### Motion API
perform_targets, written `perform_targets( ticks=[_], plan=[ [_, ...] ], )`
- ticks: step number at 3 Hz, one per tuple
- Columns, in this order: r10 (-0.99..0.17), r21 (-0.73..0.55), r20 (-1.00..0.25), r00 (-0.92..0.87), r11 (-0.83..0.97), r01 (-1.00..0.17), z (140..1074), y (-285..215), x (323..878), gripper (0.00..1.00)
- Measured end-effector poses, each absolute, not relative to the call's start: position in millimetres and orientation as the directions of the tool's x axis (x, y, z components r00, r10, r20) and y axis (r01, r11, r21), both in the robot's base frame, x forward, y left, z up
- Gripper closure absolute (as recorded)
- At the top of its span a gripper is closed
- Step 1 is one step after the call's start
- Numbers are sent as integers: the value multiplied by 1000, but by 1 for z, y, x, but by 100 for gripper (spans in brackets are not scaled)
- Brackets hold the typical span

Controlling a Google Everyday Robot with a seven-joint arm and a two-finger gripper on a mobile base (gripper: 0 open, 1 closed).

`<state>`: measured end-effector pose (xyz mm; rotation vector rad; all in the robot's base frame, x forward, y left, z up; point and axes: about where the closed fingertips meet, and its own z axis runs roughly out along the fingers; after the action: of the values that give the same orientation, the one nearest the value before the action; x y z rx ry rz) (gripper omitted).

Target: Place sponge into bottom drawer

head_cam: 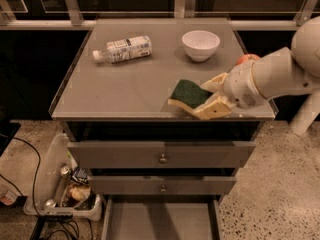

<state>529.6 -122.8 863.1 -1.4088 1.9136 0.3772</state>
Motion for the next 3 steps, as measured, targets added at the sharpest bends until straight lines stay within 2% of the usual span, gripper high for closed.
perform_targets(
  ticks=[1, 2, 3],
  plan=[
    [-701, -191, -697, -149, 382, -904, 857, -149, 479, 100],
    [-673, -147, -712, -200, 421, -895, 822, -168, 430, 100],
    [-673, -147, -712, -199, 421, -895, 822, -168, 431, 100]
  ],
)
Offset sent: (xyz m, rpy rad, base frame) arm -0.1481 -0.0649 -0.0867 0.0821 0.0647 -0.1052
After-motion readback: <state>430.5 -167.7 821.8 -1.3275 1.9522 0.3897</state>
